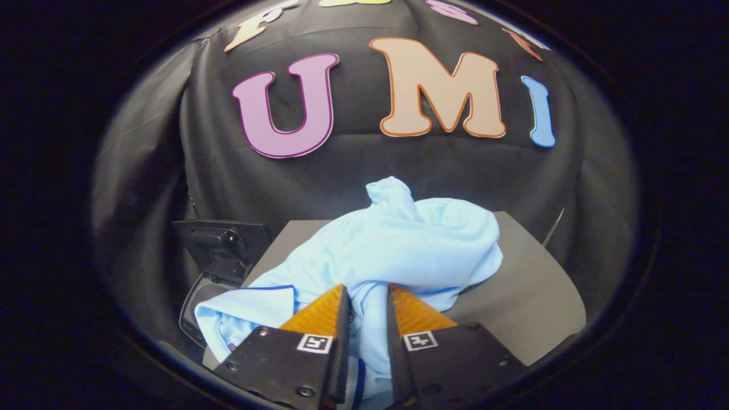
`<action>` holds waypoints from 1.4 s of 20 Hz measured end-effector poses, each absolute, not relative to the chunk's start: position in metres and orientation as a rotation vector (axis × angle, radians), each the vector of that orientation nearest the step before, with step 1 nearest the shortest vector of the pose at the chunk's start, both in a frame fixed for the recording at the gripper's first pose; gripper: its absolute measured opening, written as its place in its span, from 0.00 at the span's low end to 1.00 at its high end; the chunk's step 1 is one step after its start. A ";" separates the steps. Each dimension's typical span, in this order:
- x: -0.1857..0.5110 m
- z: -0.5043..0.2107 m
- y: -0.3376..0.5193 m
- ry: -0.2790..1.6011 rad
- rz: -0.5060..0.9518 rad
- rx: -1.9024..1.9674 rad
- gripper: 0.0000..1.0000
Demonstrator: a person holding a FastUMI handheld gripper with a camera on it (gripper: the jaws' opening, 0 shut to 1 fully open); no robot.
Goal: Put the clothes into the washing machine and then close the washing machine lid.
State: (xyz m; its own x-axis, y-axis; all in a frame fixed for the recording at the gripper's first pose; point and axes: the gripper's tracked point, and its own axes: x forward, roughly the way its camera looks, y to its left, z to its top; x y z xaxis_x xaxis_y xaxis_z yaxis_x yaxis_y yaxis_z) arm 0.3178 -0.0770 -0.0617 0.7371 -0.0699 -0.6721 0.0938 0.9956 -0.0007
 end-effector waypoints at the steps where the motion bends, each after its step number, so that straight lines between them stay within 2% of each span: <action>1: 0.318 -0.061 -0.071 0.735 -0.093 0.051 0.38; 3: 0.321 -0.062 -0.038 0.737 -0.038 0.079 0.18; 10: 0.339 -0.072 0.116 0.701 0.126 0.294 0.17; 15: 0.355 -0.104 0.199 0.789 0.220 0.067 0.17; 18: 0.363 -0.108 0.221 0.816 0.265 0.083 0.17; 23: 0.348 -0.160 0.261 0.957 0.340 0.117 0.18; 24: 0.345 -0.164 0.256 0.964 0.338 0.106 0.21; 27: 0.353 -0.167 0.258 0.925 0.322 0.060 0.45; 28: 0.354 -0.168 0.259 0.922 0.321 0.055 0.45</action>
